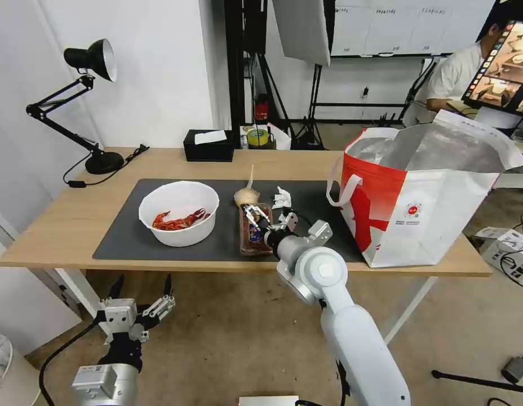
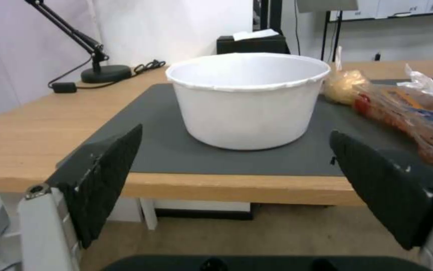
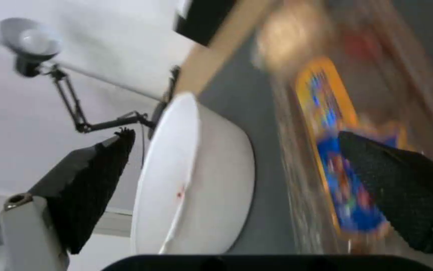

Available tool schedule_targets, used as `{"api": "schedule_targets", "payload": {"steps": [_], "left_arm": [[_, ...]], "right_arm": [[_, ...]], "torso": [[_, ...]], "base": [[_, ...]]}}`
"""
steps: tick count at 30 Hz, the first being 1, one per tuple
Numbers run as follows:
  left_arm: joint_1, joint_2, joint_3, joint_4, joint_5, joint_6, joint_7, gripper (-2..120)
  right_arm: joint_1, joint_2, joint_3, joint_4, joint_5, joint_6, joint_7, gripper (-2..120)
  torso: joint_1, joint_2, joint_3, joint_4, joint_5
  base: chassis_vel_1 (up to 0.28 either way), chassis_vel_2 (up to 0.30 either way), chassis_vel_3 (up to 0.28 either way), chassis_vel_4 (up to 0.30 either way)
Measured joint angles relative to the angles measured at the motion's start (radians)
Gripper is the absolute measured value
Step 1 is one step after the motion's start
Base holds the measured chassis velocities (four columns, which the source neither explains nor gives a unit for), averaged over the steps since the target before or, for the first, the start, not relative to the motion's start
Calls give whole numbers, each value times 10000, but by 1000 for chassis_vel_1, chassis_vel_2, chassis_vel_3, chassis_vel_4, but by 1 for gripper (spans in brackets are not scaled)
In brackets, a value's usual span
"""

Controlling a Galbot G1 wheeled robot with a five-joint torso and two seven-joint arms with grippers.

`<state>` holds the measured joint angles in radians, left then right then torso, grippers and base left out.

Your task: Pick up the trash from the table and place it into the takeout bag.

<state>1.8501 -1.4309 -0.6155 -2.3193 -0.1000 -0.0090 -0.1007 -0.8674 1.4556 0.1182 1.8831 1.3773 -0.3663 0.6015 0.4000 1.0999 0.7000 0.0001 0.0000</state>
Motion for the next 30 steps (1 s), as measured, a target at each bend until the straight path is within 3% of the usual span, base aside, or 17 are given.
{"api": "schedule_targets", "payload": {"steps": [2,3,4,6,7,10,19,21,23,25,30], "left_arm": [[-36,16,1,-1,-15,5,-2,100],[-36,16,1,-1,-15,5,-2,100],[-50,21,2,-4,-19,8,-3,100],[-61,22,9,-11,-23,10,-3,100],[-61,22,9,-11,-23,10,-3,100],[-85,32,34,-12,-30,12,-4,100],[-260,55,96,34,-78,41,2,100],[-271,60,96,34,-89,45,3,100],[-285,69,95,34,-97,46,6,100],[-342,120,95,32,-137,72,27,100],[-399,233,109,-24,-447,287,52,100]], "right_arm": [[240,-627,-193,-53,-1951,-261,-1453,100],[240,-627,-193,-53,-1951,-261,-1453,100],[401,-943,-285,-131,-2788,-469,-2149,100],[785,-1571,-547,-610,-4933,-472,-3791,90],[785,-1571,-547,-610,-4933,-472,-3791,90],[1331,-2292,-1024,-1418,-6903,87,-5504,78],[2512,-2725,-1721,-2667,-7863,410,-6722,49],[2796,-2718,-1863,-2924,-7870,250,-6922,39],[2882,-2717,-1901,-2993,-7866,151,-7002,37],[3163,-2727,-2042,-3240,-7774,-247,-7271,22],[3471,-2749,-2217,-3708,-7531,-908,-7552,9]], "torso": [[0,0,-1,-2,1],[0,0,-1,-2,1],[1,0,0,-2,0],[0,0,0,-2,1],[0,0,0,-2,1],[1,0,1,-3,2],[1,0,0,-2,1],[1,0,0,0,1],[0,0,0,1,1],[1,0,0,0,-1],[1,0,0,0,0]], "base": [[0,0,0,0],[0,0,0,0],[0,0,0,0],[0,0,0,0],[0,0,0,0],[0,0,0,0],[0,0,0,0],[0,0,0,0],[0,0,0,0],[0,0,0,0],[0,0,0,0]]}}
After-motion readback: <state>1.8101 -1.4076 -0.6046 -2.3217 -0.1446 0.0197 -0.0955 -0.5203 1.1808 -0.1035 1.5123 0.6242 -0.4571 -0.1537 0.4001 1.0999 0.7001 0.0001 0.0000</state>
